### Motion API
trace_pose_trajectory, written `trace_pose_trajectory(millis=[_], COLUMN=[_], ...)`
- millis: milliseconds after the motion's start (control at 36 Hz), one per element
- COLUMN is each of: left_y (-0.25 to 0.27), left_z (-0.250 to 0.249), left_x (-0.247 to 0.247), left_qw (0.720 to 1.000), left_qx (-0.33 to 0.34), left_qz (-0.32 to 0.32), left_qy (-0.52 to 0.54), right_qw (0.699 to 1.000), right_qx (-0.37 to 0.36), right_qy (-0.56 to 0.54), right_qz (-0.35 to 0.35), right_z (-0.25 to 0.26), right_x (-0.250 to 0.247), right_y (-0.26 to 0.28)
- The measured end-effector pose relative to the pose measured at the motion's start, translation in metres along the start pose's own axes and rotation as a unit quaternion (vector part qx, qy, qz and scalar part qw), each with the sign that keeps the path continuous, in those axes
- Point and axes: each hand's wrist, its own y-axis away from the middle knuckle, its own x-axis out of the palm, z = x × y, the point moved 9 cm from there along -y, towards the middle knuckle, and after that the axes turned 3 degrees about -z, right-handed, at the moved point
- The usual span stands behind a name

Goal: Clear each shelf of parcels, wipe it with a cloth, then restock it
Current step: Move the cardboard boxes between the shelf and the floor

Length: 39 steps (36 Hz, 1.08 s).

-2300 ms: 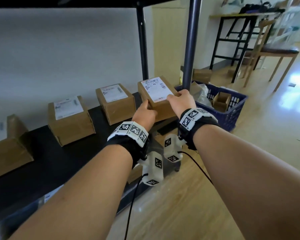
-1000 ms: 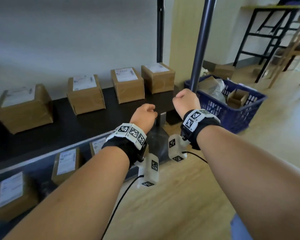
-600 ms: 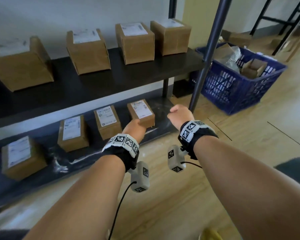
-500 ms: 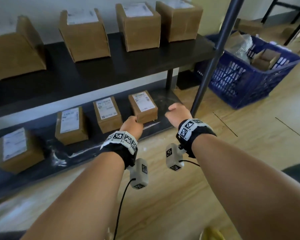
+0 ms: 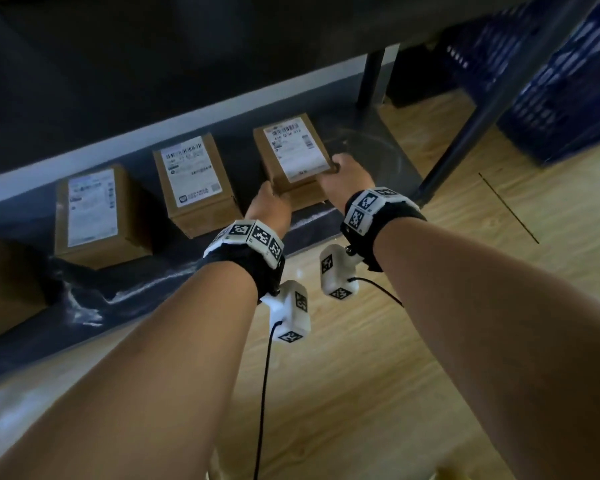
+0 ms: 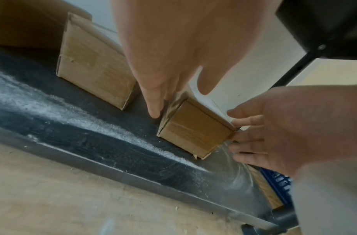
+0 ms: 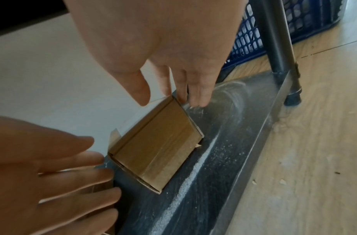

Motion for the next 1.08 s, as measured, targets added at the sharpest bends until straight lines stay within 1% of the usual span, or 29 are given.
trace_pose_trajectory(millis=[111, 250, 444, 528, 583, 694, 750, 805, 917, 1083], left_y=[-0.014, -0.022, -0.015, 0.005, 0.023, 0.064, 0.086, 0.107, 0.139, 0.164], left_z=[0.002, 0.005, 0.008, 0.006, 0.009, 0.022, 0.031, 0.042, 0.07, 0.115], left_x=[0.009, 0.012, 0.0, -0.008, -0.012, -0.013, -0.012, -0.008, 0.01, 0.041], left_qw=[0.999, 0.994, 0.993, 0.991, 0.993, 0.993, 0.994, 0.992, 0.987, 0.984], left_qx=[-0.021, -0.047, -0.022, -0.009, -0.005, -0.002, -0.013, -0.029, -0.06, -0.079], left_qz=[0.024, 0.023, -0.013, -0.024, -0.026, -0.02, -0.013, 0.002, 0.054, 0.082], left_qy=[0.041, 0.1, 0.118, 0.129, 0.116, 0.114, 0.112, 0.123, 0.142, 0.136], right_qw=[1.0, 0.999, 0.997, 0.996, 0.996, 0.996, 0.996, 0.997, 0.995, 0.99], right_qx=[0.02, 0.037, 0.056, 0.064, 0.07, 0.08, 0.084, 0.079, 0.087, 0.111], right_qy=[-0.017, -0.03, -0.044, -0.054, -0.05, -0.025, -0.008, 0.005, 0.018, 0.055], right_qz=[0.012, 0.001, -0.019, -0.03, -0.031, -0.008, 0.003, 0.013, 0.04, 0.065], right_z=[-0.006, -0.008, -0.018, -0.023, -0.028, -0.035, -0.043, -0.053, -0.075, -0.111], right_x=[0.008, 0.008, 0.002, -0.002, -0.003, -0.002, -0.001, 0.0, 0.004, 0.02], right_y=[-0.009, -0.014, -0.003, 0.017, 0.036, 0.084, 0.106, 0.127, 0.166, 0.205])
